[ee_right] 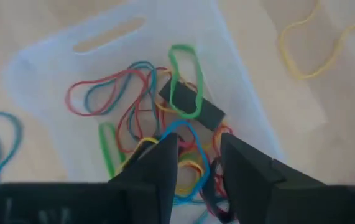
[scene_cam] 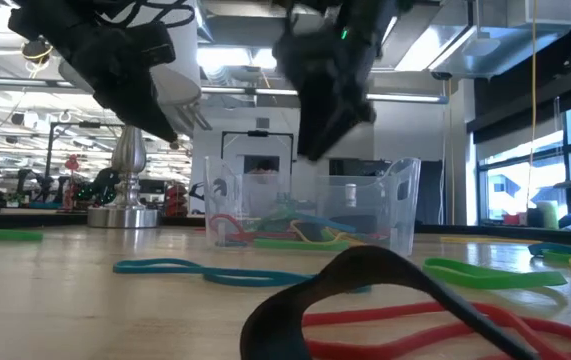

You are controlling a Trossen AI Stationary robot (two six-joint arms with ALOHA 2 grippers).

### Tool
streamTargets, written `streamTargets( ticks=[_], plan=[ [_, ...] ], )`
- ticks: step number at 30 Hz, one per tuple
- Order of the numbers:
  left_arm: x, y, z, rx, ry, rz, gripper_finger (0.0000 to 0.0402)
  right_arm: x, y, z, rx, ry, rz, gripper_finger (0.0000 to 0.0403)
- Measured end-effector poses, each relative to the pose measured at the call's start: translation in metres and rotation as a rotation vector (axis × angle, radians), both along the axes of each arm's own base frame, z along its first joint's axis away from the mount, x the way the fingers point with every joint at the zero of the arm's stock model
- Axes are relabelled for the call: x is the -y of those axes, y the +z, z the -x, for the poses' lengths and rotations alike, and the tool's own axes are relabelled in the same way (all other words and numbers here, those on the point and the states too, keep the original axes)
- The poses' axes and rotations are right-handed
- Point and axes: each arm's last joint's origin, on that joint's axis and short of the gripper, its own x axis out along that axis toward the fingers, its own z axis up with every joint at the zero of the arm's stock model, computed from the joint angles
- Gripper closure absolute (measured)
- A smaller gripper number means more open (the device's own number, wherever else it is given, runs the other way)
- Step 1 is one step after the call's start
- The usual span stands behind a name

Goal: Pick and place rubber bands into bin
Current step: Put the blue rubber band into the transparent bin

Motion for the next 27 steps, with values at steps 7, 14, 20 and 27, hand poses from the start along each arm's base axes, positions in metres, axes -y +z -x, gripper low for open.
streamTargets(
  ticks=[7,14,20,27],
  plan=[
    [-0.012,0.017,-0.017,-0.027,-0.144,-0.185,0.0383,0.004,0.056,0.026,0.115,0.093,0.054,0.0278],
    [-0.063,0.036,-0.069,-0.151,-0.052,-0.268,0.0304,0.018,0.078,0.053,0.061,0.012,0.147,0.0279],
    [-0.115,0.034,-0.098,-0.357,0.069,-0.178,0.0236,0.024,0.075,0.071,-0.019,-0.094,0.164,0.0279],
    [-0.159,0.019,-0.108,-0.47,0.166,-0.023,0.0202,0.025,0.037,0.117,0.077,-0.238,0.094,0.0279]
  ],
)
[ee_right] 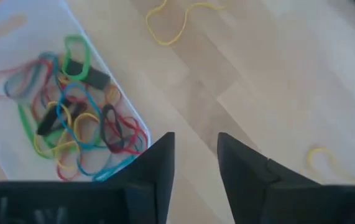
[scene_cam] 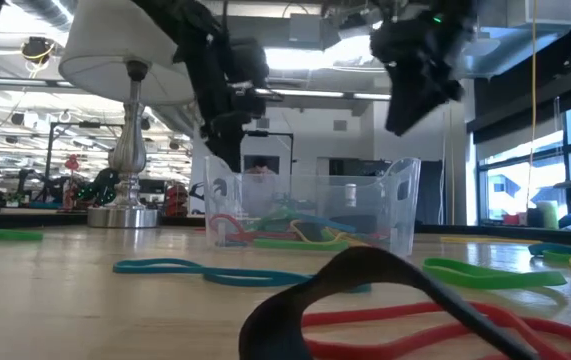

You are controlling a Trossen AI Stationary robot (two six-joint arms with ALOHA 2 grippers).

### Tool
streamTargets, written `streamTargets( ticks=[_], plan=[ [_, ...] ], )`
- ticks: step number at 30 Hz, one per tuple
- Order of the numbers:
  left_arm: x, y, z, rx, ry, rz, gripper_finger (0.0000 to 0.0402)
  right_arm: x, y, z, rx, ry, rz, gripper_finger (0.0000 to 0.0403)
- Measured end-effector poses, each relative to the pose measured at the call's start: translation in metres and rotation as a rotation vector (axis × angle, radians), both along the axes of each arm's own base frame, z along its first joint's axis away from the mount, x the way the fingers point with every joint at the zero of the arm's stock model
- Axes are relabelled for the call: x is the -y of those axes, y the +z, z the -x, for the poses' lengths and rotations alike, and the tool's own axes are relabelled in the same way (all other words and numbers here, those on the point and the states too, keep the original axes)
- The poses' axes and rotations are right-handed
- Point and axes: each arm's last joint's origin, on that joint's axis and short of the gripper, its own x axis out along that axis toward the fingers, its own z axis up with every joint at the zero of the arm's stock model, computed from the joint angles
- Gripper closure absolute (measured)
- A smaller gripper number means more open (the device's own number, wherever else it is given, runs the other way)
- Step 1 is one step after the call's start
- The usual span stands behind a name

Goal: Pick and place rubber bands into bin
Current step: Put the blue rubber band into the transparent bin

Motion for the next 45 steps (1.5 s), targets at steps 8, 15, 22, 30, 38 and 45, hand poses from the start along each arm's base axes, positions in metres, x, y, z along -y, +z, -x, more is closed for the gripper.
streamTargets(
  ticks=[8,15,22,30,38,45],
  plan=[
    [-0.022,-0.016,0.006,-0.028,0.041,0.076,0.0205,0.007,-0.027,0.059,0.414,-0.155,-0.098,0.0279],
    [-0.045,-0.034,0.006,-0.009,0.113,0.076,0.0205,0.012,-0.046,0.081,0.577,-0.255,-0.17,0.0279],
    [-0.065,-0.061,0.011,-0.051,0.274,0.104,0.0205,0.012,-0.049,0.082,0.577,-0.275,-0.184,0.0279],
    [-0.075,-0.069,0.012,-0.042,0.329,0.074,0.0205,0.012,-0.049,0.082,0.576,-0.275,-0.184,0.0279],
    [-0.072,-0.068,0.005,-0.012,0.304,0.05,0.0205,0.012,-0.049,0.082,0.574,-0.274,-0.183,0.0279],
    [-0.055,-0.069,-0.004,-0.046,0.161,0.084,0.0205,0.012,-0.049,0.082,0.565,-0.258,-0.17,0.0279]
  ],
)
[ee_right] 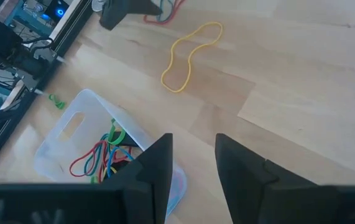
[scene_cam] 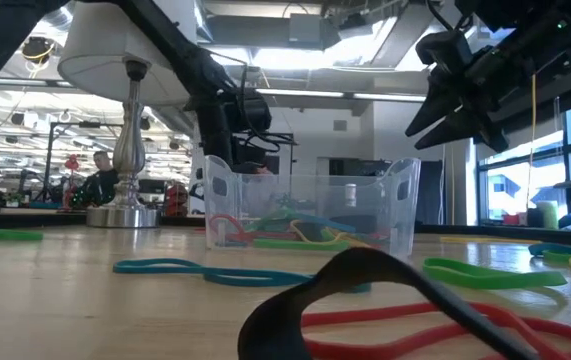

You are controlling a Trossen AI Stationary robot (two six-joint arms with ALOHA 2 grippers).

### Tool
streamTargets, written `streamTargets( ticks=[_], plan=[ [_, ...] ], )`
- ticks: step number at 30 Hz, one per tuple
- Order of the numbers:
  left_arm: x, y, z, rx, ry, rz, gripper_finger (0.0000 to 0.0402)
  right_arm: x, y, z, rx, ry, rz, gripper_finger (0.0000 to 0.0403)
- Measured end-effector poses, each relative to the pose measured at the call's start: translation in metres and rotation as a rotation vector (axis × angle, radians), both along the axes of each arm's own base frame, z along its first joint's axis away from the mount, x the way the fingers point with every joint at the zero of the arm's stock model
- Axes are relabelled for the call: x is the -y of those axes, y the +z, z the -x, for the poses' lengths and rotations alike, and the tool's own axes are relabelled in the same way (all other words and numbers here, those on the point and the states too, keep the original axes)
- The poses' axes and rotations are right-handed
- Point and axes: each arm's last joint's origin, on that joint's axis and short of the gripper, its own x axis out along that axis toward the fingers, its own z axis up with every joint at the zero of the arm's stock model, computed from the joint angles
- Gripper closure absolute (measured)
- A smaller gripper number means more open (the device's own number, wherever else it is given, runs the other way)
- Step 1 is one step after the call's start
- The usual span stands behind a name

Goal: Pick and place rubber bands into bin
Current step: Put the blue rubber band into the transparent bin

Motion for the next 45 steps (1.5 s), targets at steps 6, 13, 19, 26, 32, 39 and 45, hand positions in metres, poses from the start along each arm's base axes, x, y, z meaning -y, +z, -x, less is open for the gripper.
streamTargets(
  ticks=[6,13,19,26,32,39,45],
  plan=[
    [0.014,-0.004,-0.005,-0.025,-0.067,0.005,0.0206,0.0,0.0,0.0,-0.001,0.001,0.001,0.0279],
    [0.019,-0.021,0.004,-0.041,-0.024,0.014,0.0206,0.0,0.0,0.0,-0.001,0.001,0.001,0.0279],
    [0.013,-0.029,0.007,0.027,-0.023,0.06,0.0213,0.0,0.0,0.0,-0.001,0.001,0.001,0.0279],
    [0.018,-0.038,0.006,-0.011,-0.027,0.101,0.0319,0.0,0.0,0.0,-0.009,0.016,0.02,0.0279],
    [0.04,-0.025,0.001,-0.016,-0.042,0.105,0.0394,0.0,0.0,0.0,-0.026,0.043,0.055,0.0279],
    [0.078,0.006,-0.008,0.061,-0.014,0.1,0.0401,-0.001,0.0,0.0,-0.051,0.101,0.092,0.0279],
    [0.109,0.028,-0.016,0.142,0.047,0.082,0.04,-0.003,-0.001,0.0,-0.07,0.195,0.112,0.0279]
  ],
)
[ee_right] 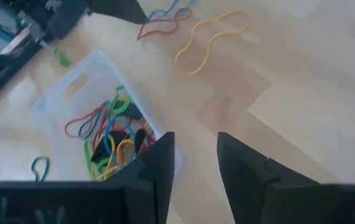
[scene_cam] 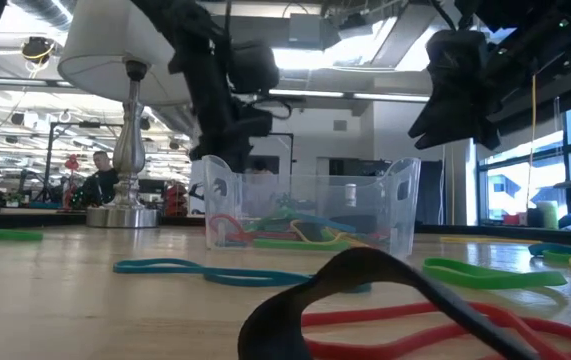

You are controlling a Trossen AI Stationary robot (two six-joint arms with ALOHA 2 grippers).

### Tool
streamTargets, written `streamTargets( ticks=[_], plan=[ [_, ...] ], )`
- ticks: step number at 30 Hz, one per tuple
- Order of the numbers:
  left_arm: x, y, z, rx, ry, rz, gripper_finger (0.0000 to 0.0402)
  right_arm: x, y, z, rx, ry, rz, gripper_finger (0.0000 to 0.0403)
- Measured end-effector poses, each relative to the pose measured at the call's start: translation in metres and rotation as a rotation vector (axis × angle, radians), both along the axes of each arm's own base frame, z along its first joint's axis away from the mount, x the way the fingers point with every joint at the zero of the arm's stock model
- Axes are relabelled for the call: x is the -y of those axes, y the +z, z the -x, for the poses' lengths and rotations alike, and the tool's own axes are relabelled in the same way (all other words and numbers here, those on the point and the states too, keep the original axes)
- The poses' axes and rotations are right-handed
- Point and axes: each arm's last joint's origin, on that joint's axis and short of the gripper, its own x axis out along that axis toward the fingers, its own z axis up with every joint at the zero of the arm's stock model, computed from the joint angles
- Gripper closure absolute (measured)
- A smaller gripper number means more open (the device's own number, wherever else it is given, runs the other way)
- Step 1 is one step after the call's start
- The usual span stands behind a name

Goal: Pick and place rubber bands into bin
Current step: Put the blue rubber band into the transparent bin

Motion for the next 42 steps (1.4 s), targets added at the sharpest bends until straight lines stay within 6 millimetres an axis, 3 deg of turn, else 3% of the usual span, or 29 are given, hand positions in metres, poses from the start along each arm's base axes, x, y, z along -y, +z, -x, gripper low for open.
streamTargets(
  ticks=[6,13,23,33,42],
  plan=[
    [0.018,0.018,-0.005,0.026,0.062,-0.041,0.04,-0.002,0.0,0.0,-0.013,0.088,0.004,0.0279],
    [0.022,0.035,-0.012,0.039,0.086,-0.123,0.04,-0.002,0.0,0.0,-0.022,0.119,0.03,0.0279],
    [0.001,0.031,-0.002,-0.01,0.137,-0.049,0.0394,-0.002,0.0,0.0,-0.022,0.121,0.032,0.0279],
    [-0.021,0.029,0.007,-0.029,0.171,-0.047,0.0328,-0.002,0.0,-0.001,-0.012,0.1,0.007,0.0279],
    [-0.025,0.019,0.011,-0.125,0.082,-0.046,0.0292,-0.002,0.0,-0.001,0.0,0.085,-0.009,0.0279]
  ],
)
